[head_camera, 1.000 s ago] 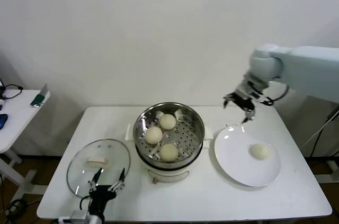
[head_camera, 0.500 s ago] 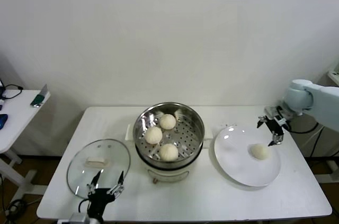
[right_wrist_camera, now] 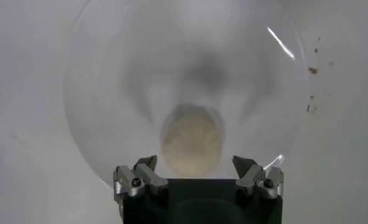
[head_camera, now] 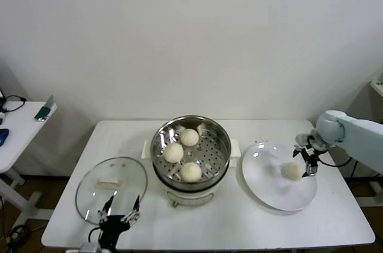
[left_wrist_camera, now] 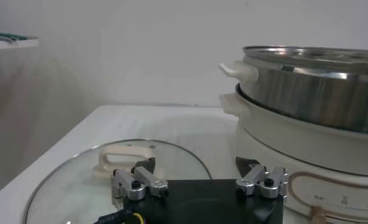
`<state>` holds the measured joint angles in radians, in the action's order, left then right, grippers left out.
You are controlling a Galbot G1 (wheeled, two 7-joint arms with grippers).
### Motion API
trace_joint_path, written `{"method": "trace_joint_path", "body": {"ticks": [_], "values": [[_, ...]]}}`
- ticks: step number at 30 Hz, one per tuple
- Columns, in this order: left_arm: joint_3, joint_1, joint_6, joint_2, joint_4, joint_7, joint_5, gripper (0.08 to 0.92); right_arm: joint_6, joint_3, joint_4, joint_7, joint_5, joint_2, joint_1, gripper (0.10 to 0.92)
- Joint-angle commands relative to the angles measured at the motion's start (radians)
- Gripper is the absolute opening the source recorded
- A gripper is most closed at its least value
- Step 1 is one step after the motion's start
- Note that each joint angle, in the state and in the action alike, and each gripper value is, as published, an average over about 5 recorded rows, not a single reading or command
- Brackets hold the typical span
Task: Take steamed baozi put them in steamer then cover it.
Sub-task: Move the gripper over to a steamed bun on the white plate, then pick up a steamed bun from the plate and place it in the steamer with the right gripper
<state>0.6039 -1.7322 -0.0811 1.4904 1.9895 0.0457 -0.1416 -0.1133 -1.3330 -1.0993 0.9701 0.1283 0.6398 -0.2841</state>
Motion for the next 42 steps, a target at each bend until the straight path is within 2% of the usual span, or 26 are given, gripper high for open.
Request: {"method": "trace_joint_path", "body": {"ticks": [1,9,23,29,34,38,42], "values": [[0.001,-0.003,-0.001,0.0,0.0,0.0,0.002,0.823,-0.017,0.092,0.065,-0.006,-0.018,0.022,0.106,0.823],[0.001,-0.001,-0.001,0.0,-0.002,0.0,0.003,0.823,-0.017,0.11,0.077,-0.025,-0.018,0.038,0.117,0.806],[0.001,-0.001,-0.002,0.0,0.004,-0.001,0.002,0.823,-0.034,0.039,-0.007,-0.008,0.021,0.007,0.01,0.653],[0.002,-0.004,-0.004,-0.004,0.011,-0.001,-0.001,0.823,-0.053,-0.275,-0.174,-0.001,0.234,-0.009,-0.389,0.646],[0.004,-0.005,-0.007,-0.012,0.016,0.0,-0.003,0.823,-0.103,-0.519,-0.322,0.005,0.444,0.069,-0.764,0.646],[0.007,-0.008,-0.013,-0.019,0.026,0.001,-0.009,0.823,-0.163,-0.553,-0.399,-0.002,0.647,0.197,-0.956,0.645],[0.01,-0.01,-0.015,-0.026,0.032,0.003,-0.012,0.823,-0.223,-0.474,-0.423,-0.029,0.786,0.322,-0.993,0.645]]}}
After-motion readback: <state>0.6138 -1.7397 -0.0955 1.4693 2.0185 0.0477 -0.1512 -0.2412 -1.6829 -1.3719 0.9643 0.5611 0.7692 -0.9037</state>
